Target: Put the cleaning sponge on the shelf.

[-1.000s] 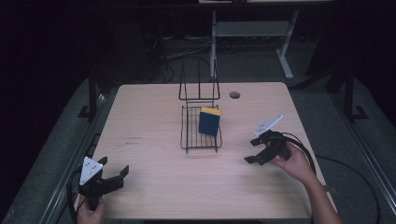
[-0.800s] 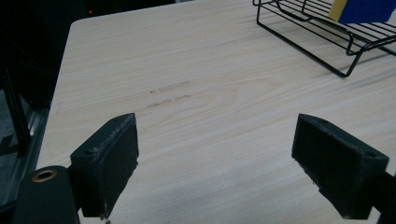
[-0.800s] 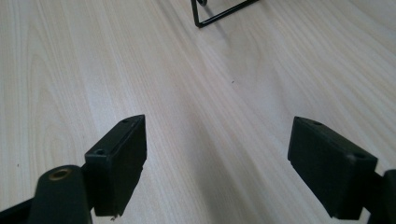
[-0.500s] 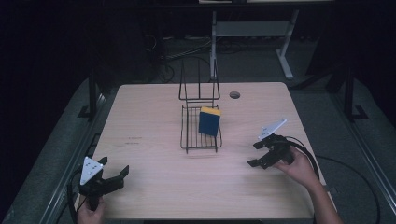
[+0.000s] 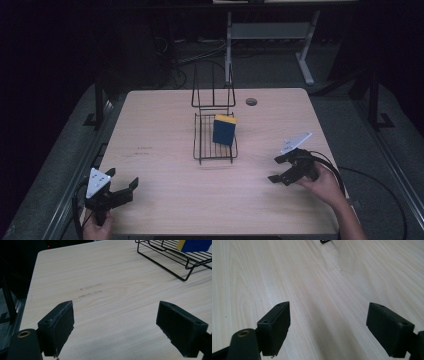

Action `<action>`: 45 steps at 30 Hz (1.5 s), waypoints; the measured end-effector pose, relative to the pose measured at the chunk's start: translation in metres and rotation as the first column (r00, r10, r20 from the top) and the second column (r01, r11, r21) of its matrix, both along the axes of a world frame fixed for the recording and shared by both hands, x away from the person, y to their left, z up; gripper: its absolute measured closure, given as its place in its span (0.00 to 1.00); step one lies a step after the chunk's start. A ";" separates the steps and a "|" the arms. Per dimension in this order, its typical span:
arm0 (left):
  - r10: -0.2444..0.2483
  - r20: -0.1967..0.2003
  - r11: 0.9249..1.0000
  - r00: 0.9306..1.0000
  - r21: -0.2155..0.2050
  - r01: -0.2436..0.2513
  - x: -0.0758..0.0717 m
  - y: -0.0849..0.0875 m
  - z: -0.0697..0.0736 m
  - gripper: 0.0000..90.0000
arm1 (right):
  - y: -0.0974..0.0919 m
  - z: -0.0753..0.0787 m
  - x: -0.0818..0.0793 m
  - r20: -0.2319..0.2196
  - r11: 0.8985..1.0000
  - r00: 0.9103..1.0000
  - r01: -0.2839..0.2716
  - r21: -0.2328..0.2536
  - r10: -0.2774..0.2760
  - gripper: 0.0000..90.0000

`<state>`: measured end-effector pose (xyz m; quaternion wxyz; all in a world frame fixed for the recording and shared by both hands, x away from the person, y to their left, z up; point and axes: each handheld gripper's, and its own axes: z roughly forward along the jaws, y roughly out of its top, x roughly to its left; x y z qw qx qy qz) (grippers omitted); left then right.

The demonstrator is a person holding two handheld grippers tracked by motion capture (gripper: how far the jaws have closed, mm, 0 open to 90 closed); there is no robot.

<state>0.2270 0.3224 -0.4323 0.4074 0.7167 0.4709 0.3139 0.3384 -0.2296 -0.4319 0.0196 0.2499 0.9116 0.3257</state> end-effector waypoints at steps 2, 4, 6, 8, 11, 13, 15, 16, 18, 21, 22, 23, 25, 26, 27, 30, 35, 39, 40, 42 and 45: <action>-0.001 0.002 1.000 1.000 0.000 0.001 0.000 0.000 0.000 0.16 | -0.002 0.000 -0.003 0.011 1.000 1.000 0.002 -0.001 -0.002 0.21; -0.001 0.001 1.000 1.000 0.000 0.001 0.000 0.000 0.000 0.16 | -0.003 -0.001 -0.005 0.011 1.000 1.000 0.004 0.002 -0.004 0.21; -0.002 0.002 1.000 1.000 0.000 0.002 0.000 0.000 0.000 0.16 | -0.004 -0.001 -0.005 0.011 1.000 1.000 0.005 -0.001 -0.005 0.21; -0.002 0.002 1.000 1.000 0.001 0.002 0.000 0.000 0.000 0.16 | -0.007 -0.002 -0.007 0.014 1.000 1.000 0.009 0.003 -0.009 0.21; -0.003 0.001 1.000 1.000 0.003 0.003 0.000 0.000 0.000 0.16 | -0.008 -0.003 -0.010 0.011 1.000 1.000 0.011 0.011 -0.012 0.21; -0.003 0.001 1.000 1.000 0.002 0.003 0.000 0.000 0.000 0.16 | -0.009 -0.003 -0.012 0.010 1.000 1.000 0.013 0.009 -0.013 0.21; -0.003 0.001 1.000 1.000 0.003 0.003 0.000 0.000 0.000 0.16 | -0.010 -0.003 -0.012 0.016 1.000 1.000 0.014 0.010 -0.014 0.21; -0.004 0.001 1.000 1.000 0.002 0.004 0.000 -0.001 0.000 0.16 | -0.011 -0.004 -0.013 0.013 1.000 1.000 0.016 0.014 -0.016 0.21; -0.004 0.000 1.000 1.000 0.004 0.004 0.000 -0.001 0.000 0.16 | -0.013 -0.004 -0.014 0.012 1.000 1.000 0.020 0.015 -0.020 0.21; -0.004 0.001 1.000 1.000 0.003 0.004 0.000 -0.001 0.000 0.16 | -0.014 -0.006 -0.016 0.005 1.000 1.000 0.026 0.018 -0.026 0.21; -0.004 0.001 1.000 1.000 0.003 0.004 0.000 -0.001 0.000 0.16 | -0.016 -0.007 -0.018 0.010 1.000 1.000 0.026 0.014 -0.026 0.21; -0.004 0.001 1.000 1.000 0.003 0.004 0.000 -0.001 0.000 0.16 | -0.016 -0.007 -0.018 0.010 1.000 1.000 0.026 0.014 -0.026 0.21; -0.004 0.000 1.000 1.000 0.004 0.004 0.000 0.000 0.000 0.16 | -0.018 -0.008 -0.020 0.006 0.999 0.999 0.033 0.016 -0.033 0.21; -0.004 0.000 1.000 1.000 0.004 0.004 0.000 0.000 0.000 0.16 | -0.018 -0.008 -0.020 0.006 0.999 0.999 0.033 0.016 -0.033 0.21; -0.004 0.001 1.000 1.000 0.004 0.004 0.000 0.000 0.000 0.16 | -0.020 -0.008 -0.021 0.010 0.999 0.999 0.036 0.020 -0.036 0.21; -0.004 0.001 1.000 1.000 0.003 0.004 0.000 -0.001 0.000 0.16 | -0.022 -0.008 -0.022 0.013 0.999 0.999 0.036 0.022 -0.037 0.21; -0.004 0.002 1.000 1.000 0.004 0.004 0.000 -0.001 0.000 0.16 | -0.027 -0.011 -0.026 0.008 0.998 0.999 0.049 0.027 -0.049 0.21; -0.004 0.001 1.000 1.000 0.004 0.004 0.000 -0.001 0.000 0.16 | -0.030 -0.012 -0.029 0.010 0.998 0.999 0.053 0.028 -0.053 0.21; -0.006 0.002 1.000 1.000 0.005 0.006 0.000 -0.001 0.000 0.16 | -0.030 -0.012 -0.030 0.005 0.998 0.998 0.058 0.028 -0.058 0.21; -0.006 0.002 1.000 1.000 0.006 0.006 0.000 -0.001 0.000 0.16 | -0.031 -0.012 -0.031 0.001 0.998 0.998 0.057 0.026 -0.057 0.21; -0.006 0.002 1.000 1.000 0.006 0.006 0.000 -0.001 0.000 0.16 | -0.032 -0.012 -0.033 0.013 0.998 0.998 0.057 0.027 -0.058 0.21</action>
